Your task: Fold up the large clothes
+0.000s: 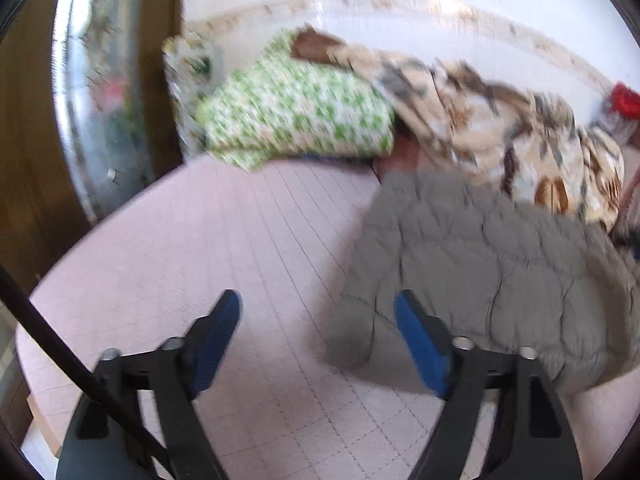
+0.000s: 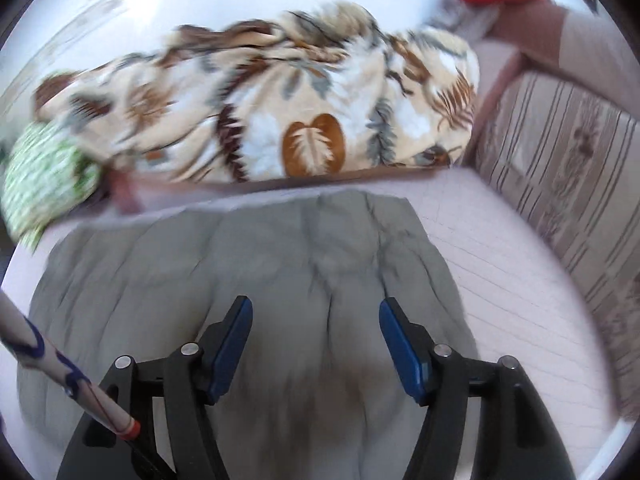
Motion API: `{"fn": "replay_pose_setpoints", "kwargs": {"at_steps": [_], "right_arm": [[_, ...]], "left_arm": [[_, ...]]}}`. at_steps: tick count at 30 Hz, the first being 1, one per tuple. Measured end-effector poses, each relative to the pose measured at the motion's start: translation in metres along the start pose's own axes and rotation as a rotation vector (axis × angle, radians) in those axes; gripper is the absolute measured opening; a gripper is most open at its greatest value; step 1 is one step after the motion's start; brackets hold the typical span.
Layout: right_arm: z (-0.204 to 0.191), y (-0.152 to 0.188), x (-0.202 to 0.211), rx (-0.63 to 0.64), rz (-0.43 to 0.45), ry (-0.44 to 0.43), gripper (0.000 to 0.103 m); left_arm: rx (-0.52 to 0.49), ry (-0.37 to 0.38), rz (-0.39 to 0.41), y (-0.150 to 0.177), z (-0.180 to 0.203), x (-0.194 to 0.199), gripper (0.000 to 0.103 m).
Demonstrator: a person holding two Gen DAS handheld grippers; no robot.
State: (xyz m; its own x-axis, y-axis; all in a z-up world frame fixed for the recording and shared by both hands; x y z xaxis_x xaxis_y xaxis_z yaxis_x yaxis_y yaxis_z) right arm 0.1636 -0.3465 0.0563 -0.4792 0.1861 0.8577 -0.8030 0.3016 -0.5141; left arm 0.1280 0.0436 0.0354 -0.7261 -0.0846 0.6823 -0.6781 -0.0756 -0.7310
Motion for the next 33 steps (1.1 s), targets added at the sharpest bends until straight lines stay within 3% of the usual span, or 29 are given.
{"fn": "replay_pose_setpoints", "kwargs": {"at_steps": [4,7,13,24,33], "right_arm": [[-0.001,0.056,0.042,0.075,0.011,0.016,0.074],[0.006,0.099,0.066,0.09,0.001,0.033,0.075],[0.027,0.161,0.1,0.029,-0.041,0.006,0.075],[0.042,0.208,0.166,-0.009,0.072,0.074,0.08],[0.037,0.227,0.185,0.032,0.099,0.089,0.081]], "left_arm": [[-0.008,-0.048,0.094,0.006,-0.004,0.052,0.093],[-0.01,0.018,0.078,0.02,-0.008,0.084,0.093],[-0.028,0.006,0.068,0.042,-0.005,0.138,0.093],[-0.061,0.069,0.118,0.069,0.014,0.203,0.093],[-0.129,0.11,0.123,0.086,0.036,0.224,0.094]]}}
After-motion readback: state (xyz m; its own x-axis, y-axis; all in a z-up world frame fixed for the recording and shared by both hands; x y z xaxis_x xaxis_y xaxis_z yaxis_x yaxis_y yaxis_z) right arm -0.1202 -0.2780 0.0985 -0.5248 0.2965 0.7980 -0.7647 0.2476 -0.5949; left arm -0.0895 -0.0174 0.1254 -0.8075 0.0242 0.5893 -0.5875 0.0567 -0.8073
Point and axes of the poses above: each gripper's, at about its wrist camera, not at the fingertips, and x roughly against the way its jaws point, z to its right, y to its underside, the point moved 3 cm from there along -x, roughly the way its jaws point, and after that the axes turned 11 degrees about -z, right-handed, at the moved point
